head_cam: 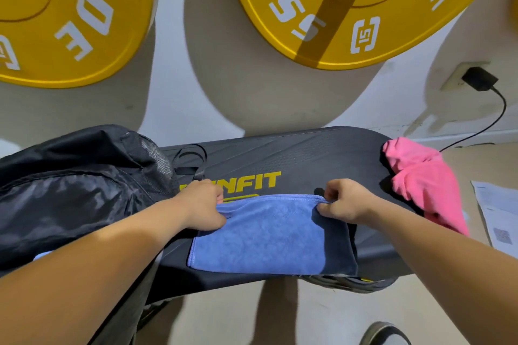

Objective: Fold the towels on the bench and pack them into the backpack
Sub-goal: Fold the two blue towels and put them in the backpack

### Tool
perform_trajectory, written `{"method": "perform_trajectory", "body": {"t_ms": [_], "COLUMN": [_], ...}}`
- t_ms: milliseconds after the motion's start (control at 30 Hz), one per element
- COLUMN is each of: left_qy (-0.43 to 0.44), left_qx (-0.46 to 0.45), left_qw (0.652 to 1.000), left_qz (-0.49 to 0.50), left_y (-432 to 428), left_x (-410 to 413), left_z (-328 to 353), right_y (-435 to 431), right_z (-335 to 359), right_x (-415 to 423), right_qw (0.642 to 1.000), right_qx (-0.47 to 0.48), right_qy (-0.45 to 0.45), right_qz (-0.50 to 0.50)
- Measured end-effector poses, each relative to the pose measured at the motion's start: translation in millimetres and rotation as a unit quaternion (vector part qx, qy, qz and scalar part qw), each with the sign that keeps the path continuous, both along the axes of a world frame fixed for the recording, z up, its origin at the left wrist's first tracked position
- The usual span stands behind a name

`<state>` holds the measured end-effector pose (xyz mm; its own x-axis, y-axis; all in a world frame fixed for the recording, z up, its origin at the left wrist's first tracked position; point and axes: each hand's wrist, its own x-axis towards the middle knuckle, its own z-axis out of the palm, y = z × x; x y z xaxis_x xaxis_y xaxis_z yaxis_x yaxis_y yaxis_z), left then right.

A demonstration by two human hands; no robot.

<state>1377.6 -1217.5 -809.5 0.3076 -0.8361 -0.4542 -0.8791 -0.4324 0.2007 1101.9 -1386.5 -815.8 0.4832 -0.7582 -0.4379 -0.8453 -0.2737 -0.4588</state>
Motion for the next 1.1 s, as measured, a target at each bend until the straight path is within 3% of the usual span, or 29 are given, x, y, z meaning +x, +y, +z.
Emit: {"method": "perform_trajectory", "body": {"t_ms": [100,200,333,600,700,833,1100], "left_qy": [0.097,0.207,0.224,0.113,0.024,0.009,-0.005], "left_qx": [-0.064,-0.122,-0.138,-0.162,-0.255,-0.379,-0.256], "left_qw": [0.988,0.944,0.923,0.96,0.958,0.925,0.965], "left_qz": [0.105,0.229,0.28,0.197,0.13,0.039,-0.063], "left_y": [-1.3,-4.1,-0.6,-24.6,-55.1,-82.0,-60.4], "left_x": [3.3,8.5,13.8,20.4,12.0,-4.8,-8.0], "left_z": [7.3,16.9,19.1,16.8,30.3,42.3,23.0], "right_y": [2.3,2.2,2.1,17.1,26.9,46.6,50.4], "right_z": [5.1,2.4,1.6,7.1,8.8,8.2,4.8], "right_x": [-1.3,-3.1,-1.1,0.6,-0.7,9.5,7.6], "right_qw": [0.991,0.981,0.98,0.989,0.985,0.967,0.971], "right_qx": [0.077,0.103,0.111,0.106,0.154,0.248,0.215], "right_qy": [-0.082,-0.112,-0.098,-0.024,0.022,0.056,0.097], "right_qz": [-0.077,-0.124,-0.134,-0.105,-0.076,-0.012,0.049]}}
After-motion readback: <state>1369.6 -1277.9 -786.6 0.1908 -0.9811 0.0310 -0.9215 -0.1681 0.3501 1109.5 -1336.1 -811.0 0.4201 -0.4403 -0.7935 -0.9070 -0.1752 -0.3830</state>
